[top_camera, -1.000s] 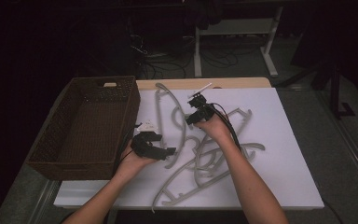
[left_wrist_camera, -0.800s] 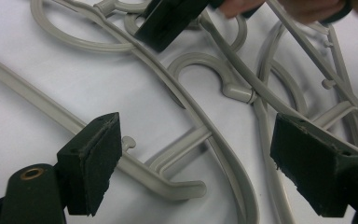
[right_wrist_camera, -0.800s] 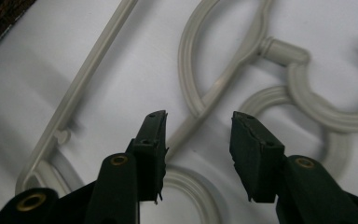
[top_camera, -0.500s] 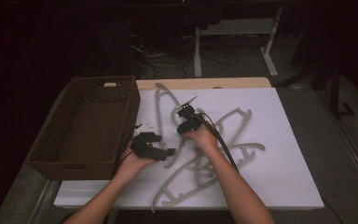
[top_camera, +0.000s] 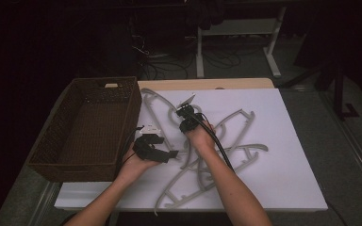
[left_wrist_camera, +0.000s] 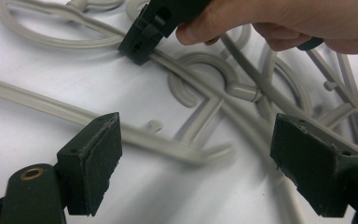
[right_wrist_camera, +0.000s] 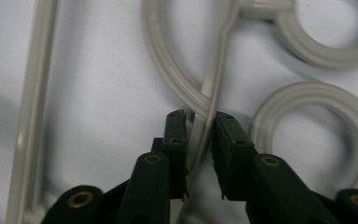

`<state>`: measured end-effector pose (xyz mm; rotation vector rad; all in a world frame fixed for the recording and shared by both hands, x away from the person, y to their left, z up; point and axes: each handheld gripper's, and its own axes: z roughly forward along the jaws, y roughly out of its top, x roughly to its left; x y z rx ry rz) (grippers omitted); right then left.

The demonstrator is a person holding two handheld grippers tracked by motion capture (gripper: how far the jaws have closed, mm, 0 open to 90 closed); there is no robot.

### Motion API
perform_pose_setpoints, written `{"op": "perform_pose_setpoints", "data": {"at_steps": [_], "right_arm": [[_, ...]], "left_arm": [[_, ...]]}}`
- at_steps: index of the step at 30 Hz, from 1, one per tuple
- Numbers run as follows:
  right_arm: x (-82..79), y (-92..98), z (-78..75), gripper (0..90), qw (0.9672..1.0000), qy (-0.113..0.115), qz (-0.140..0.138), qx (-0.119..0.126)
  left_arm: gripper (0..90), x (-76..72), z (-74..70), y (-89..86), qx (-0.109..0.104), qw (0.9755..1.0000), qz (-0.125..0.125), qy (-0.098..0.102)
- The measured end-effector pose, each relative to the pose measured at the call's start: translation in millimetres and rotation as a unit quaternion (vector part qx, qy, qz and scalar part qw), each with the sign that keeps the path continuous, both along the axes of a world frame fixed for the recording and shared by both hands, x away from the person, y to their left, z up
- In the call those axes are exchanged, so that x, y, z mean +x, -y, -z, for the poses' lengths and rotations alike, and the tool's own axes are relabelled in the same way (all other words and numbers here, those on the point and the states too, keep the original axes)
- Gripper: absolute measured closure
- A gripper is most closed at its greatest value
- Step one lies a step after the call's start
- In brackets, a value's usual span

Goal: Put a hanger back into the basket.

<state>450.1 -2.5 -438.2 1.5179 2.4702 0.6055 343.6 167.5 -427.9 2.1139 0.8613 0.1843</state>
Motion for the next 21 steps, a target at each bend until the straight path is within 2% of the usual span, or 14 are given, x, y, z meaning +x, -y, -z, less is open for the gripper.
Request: {"op": "perform_pose_setpoints", "data": {"at_steps": [7,12,16,21], "right_arm": [[3.9,3.7,-0.5,78.7,0.9996,-0.004,0.022,0.018],[7.1,10.2,-7.1,80.2,0.999,0.003,0.035,0.027],[10.3,18.2,-18.0,80.9,0.9988,0.007,0.038,0.03],[9.9,31.2,-26.9,81.0,0.9989,0.006,0.028,0.038]], "left_arm": [[16.7,0.5,0.3,-0.1,0.001,1.0,0.001,-0.001],[16.7,0.6,0.4,-0.2,-0.001,1.0,0.0,0.0],[16.7,0.9,0.5,-0.5,0.0,1.0,0.0,0.0],[16.7,1.3,0.9,-0.5,0.001,1.0,0.001,0.0]]}}
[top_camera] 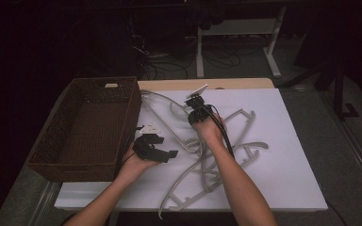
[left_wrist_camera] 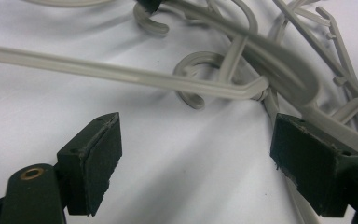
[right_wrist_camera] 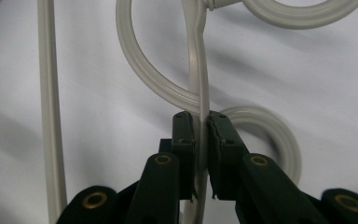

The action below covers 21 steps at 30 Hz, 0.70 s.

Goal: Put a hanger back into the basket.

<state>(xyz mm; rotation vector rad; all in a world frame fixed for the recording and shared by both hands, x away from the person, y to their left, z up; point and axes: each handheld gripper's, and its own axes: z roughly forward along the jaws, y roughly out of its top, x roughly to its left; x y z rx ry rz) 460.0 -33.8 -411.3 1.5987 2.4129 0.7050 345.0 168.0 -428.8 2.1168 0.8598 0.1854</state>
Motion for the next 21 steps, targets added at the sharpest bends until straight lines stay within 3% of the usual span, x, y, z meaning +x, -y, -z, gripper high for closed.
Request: {"op": "perform_pose_setpoints", "data": {"at_steps": [7,13,21], "right_arm": [[-1.2,10.2,-17.9,81.0,0.9997,0.006,-0.009,0.023],[3.7,6.9,-28.6,80.9,0.9997,0.004,-0.008,0.023],[4.2,9.1,-31.3,81.0,0.9997,-0.001,-0.013,0.02]], "left_arm": [[16.7,0.3,-0.6,-0.8,-0.003,1.0,-0.003,0.0],[16.7,0.4,-1.0,-0.8,-0.003,1.0,-0.002,0.001],[16.7,0.4,-0.8,-0.8,-0.004,1.0,-0.001,0.0]]}}
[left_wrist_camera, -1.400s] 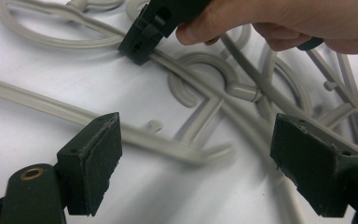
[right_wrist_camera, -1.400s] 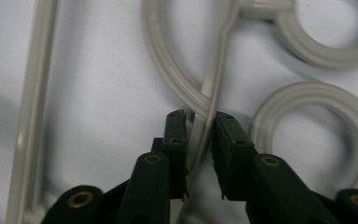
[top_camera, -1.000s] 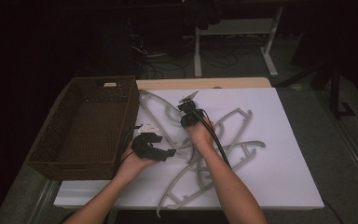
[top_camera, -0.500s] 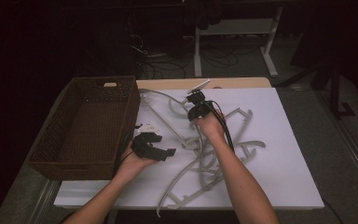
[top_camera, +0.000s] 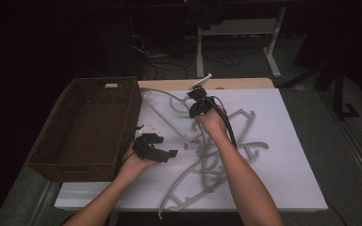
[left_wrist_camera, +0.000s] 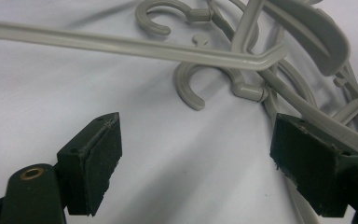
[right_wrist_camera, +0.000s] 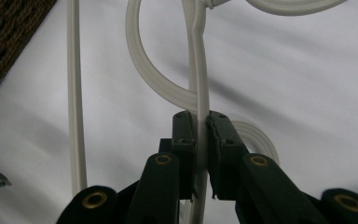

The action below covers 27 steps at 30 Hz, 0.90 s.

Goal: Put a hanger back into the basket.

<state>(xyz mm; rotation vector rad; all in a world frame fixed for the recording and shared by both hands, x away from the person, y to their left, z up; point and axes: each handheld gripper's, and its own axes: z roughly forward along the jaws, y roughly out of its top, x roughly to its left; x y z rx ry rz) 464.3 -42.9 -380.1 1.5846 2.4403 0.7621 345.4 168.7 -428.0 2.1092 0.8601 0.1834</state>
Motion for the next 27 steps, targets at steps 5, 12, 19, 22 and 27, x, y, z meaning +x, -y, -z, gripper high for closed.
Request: {"op": "perform_pose_setpoints", "data": {"at_steps": [5,12,19,22,27], "right_arm": [[-0.7,12.2,-2.7,80.9,0.9999,0.001,-0.004,0.013],[-3.6,36.8,-1.1,81.0,0.9999,-0.001,-0.011,0.002],[-18.0,68.4,1.5,80.9,0.9988,0.003,-0.05,0.001],[-27.3,81.8,3.4,80.9,0.9971,0.007,-0.075,0.001],[-40.2,99.1,8.5,80.8,0.9944,0.001,-0.106,-0.002]], "left_arm": [[16.7,0.0,0.1,0.0,0.001,1.0,0.0,-0.001],[16.7,-0.2,0.9,0.4,0.002,1.0,0.0,-0.001],[16.7,-0.4,0.7,1.0,0.003,1.0,0.0,0.0],[16.7,-0.4,0.7,0.8,0.004,1.0,0.0,-0.001],[16.7,-0.2,1.7,1.6,0.004,1.0,0.001,-0.002]]}}
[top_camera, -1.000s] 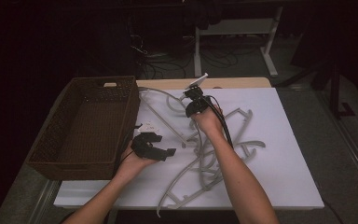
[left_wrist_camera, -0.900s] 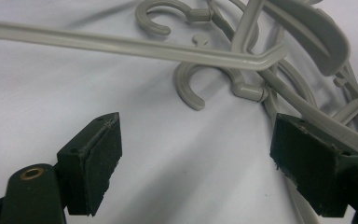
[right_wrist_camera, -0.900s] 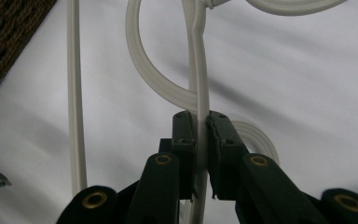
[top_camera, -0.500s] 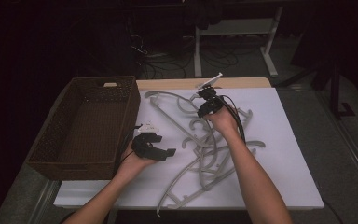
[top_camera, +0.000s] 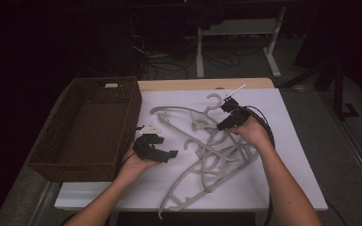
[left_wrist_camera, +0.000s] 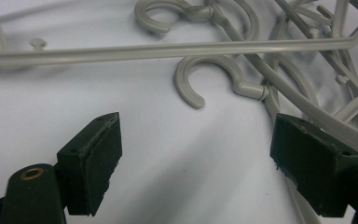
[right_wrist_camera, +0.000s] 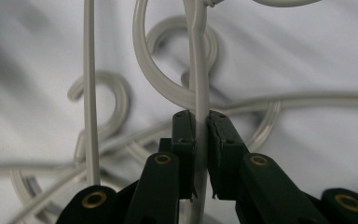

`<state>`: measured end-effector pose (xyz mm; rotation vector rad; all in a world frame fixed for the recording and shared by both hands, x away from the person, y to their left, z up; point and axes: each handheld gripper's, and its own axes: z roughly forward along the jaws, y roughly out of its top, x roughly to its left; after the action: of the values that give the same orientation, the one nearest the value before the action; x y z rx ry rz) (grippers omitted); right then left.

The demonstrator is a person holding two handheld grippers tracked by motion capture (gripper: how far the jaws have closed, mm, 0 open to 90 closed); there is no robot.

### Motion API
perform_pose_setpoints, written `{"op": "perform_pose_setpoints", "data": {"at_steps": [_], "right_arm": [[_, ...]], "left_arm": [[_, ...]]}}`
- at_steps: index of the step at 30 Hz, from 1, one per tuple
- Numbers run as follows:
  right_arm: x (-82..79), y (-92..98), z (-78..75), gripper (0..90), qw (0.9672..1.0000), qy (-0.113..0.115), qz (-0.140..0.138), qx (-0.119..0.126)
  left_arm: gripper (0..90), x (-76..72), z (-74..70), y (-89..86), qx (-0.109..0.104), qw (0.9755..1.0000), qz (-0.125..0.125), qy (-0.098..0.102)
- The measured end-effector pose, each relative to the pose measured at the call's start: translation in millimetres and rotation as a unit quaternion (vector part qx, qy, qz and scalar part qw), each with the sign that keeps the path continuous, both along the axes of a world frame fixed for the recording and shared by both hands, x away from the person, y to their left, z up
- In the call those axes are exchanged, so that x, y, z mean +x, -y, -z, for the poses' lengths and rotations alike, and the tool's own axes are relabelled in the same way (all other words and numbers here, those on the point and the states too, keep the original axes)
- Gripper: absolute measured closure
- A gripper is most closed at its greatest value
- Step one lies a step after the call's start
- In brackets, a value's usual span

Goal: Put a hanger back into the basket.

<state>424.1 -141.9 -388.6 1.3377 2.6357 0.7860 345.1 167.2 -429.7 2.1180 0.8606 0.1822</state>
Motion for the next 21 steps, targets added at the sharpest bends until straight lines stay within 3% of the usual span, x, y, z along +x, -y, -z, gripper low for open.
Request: {"op": "perform_pose_setpoints", "data": {"at_steps": [5,12,14,18,21], "right_arm": [[-7.1,10.5,7.2,80.7,0.9996,0.008,-0.025,-0.008],[-8.4,9.6,25.2,76.9,0.9987,0.014,-0.036,-0.034],[-9.5,10.1,27.2,67.4,0.999,0.021,-0.032,-0.024],[-16.4,14.0,18.2,65.5,0.9988,0.045,-0.017,-0.006],[-27.8,10.3,8.0,66.8,0.9978,0.061,-0.02,0.016]], "left_arm": [[16.8,-0.3,1.0,1.4,0.003,1.0,0.002,-0.003],[16.8,0.0,2.2,1.3,0.004,1.0,0.003,-0.005],[16.8,0.2,2.2,1.0,0.004,1.0,0.003,-0.005],[16.8,0.4,2.3,0.7,0.003,1.0,0.002,-0.005],[16.8,0.8,2.4,0.6,0.005,1.0,0.002,-0.005]]}}
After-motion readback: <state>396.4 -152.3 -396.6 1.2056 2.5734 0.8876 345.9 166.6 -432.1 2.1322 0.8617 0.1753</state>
